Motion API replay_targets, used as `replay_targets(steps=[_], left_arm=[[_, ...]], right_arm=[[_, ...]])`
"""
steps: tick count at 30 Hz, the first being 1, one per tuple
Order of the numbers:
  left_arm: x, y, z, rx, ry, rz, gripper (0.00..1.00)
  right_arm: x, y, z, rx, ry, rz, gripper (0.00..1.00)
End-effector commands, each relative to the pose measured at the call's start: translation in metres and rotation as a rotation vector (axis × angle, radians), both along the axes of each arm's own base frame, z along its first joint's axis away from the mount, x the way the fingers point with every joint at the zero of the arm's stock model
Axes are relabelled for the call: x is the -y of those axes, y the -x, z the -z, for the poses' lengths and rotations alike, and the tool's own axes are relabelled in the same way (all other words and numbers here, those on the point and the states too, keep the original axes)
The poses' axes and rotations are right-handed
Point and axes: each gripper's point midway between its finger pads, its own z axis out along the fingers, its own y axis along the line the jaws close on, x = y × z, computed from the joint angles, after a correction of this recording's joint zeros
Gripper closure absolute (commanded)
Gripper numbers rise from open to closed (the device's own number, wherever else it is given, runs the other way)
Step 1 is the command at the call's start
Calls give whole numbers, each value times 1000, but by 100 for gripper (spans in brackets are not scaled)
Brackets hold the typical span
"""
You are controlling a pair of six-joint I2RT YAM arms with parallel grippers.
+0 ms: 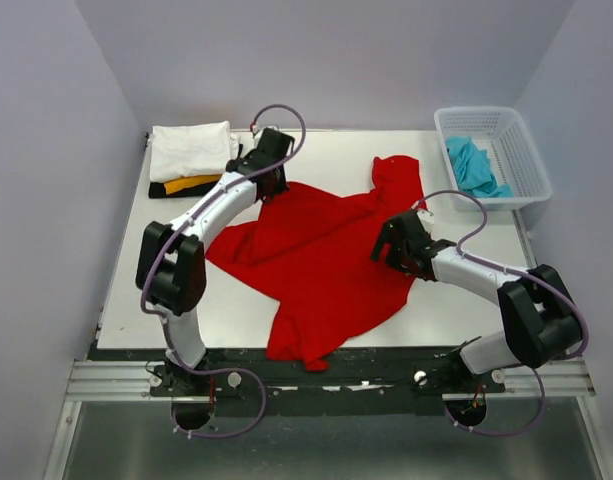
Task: Fold and stack the t-shirts
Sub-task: Flatten out the tshirt
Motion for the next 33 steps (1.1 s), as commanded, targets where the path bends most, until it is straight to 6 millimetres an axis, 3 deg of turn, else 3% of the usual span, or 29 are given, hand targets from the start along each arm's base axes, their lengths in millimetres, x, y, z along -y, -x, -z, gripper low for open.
replay_targets(steps=[1,10,13,15,16,17,18,21,24,26,30,33], left_arm=[[-34,-67,-4,11,-51,7,100],[-80,-212,-34,209,-28,15,100],[-89,-238,-46,312,122,11,99],[-90,-253,-60,404,235,10,79],[-92,-260,-71,450,266,12,49],[-90,-264,-78,464,291,11,8],[-89,-265,-91,480,304,12,2],[-82,-258,-123,520,326,42,2],[-80,-231,-154,532,326,50,1],[-76,-207,-160,499,331,52,1],[-48,-139,-146,343,326,139,2],[-38,-77,-103,186,236,113,2]], right_arm=[[40,34,28,-159,191,39,0],[44,31,16,-122,204,28,0],[44,31,14,-112,204,31,0],[45,30,14,-112,206,32,0],[44,31,15,-118,207,28,0],[44,31,16,-122,209,26,0],[45,32,16,-122,211,26,0],[45,31,16,-120,211,31,0],[45,30,15,-114,208,35,0],[43,29,13,-111,199,36,0],[43,25,2,-90,189,62,0],[35,20,-14,-55,137,63,0]])
